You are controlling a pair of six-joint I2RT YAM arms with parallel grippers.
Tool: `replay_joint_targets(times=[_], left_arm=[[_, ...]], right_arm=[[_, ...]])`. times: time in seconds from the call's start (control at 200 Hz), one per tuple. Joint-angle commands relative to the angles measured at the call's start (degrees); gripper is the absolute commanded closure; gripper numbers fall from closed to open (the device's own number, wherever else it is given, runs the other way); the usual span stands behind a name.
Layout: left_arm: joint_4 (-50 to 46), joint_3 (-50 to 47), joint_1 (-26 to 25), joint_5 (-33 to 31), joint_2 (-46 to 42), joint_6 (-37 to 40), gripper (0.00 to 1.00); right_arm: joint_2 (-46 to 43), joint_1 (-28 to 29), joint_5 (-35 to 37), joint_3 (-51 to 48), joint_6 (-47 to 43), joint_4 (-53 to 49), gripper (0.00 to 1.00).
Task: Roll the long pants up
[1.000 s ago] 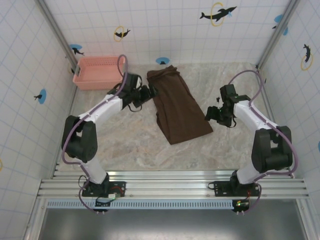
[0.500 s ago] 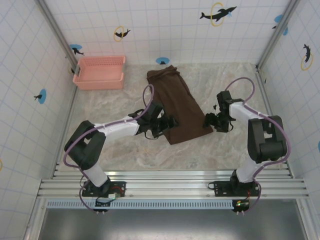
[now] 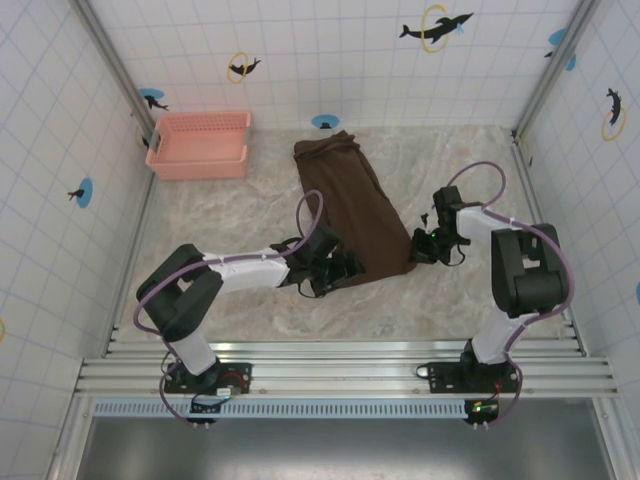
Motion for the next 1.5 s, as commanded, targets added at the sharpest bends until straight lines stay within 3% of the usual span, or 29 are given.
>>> replay_joint_targets(times=[0.0,0.445,0.645,0.776,0.836,0.926,1.116,1.356,1.496], left_arm=[[0.7,-2.6,-1.2,-3.4,0.8,-3.8,0.07],[6.2,-8.3,-1.5,-11.9,3.0,-11.3,0.15],[3.6,-7.7,-1.7,-15.3,3.6,-12.7,0.25],[1.4,-7.9,-2.1,-17.1,3.3,-12.8,0.59],[1.2,-7.8,-2.1,-17.1,3.8,-12.4,0.81],[1.1,-7.4,-2.2,-16.7,4.5,-11.8,1.0],[-3.2,-7.3,-2.7,-19.6,-0.5,-9.0,1.0],[-28.4,1.3,-2.7,-30.7,-20.6,5.7,1.0],[-39.5,9.2,-2.9,-36.0,-33.0,13.8,1.0]], right_arm=[[-1.3,0.0,-0.8,-0.8,-0.8,0.2,1.0],[-5.1,0.0,-1.7,-2.5,-1.6,-0.9,1.0],[-8.4,0.1,-1.9,-3.9,-1.9,-2.1,1.0],[-10.6,0.2,-2.7,-4.8,-1.7,-2.5,1.0],[-11.8,0.2,-2.9,-4.9,-1.7,-2.8,1.0],[-13.6,0.2,-3.2,-4.6,-2.2,-3.9,1.0],[-18.9,-0.5,-3.4,-2.0,-3.7,-8.4,1.0],[-30.4,-0.2,-4.5,5.9,-4.6,-15.7,1.0],[-37.8,1.2,-4.6,15.5,-4.7,-19.4,1.0]])
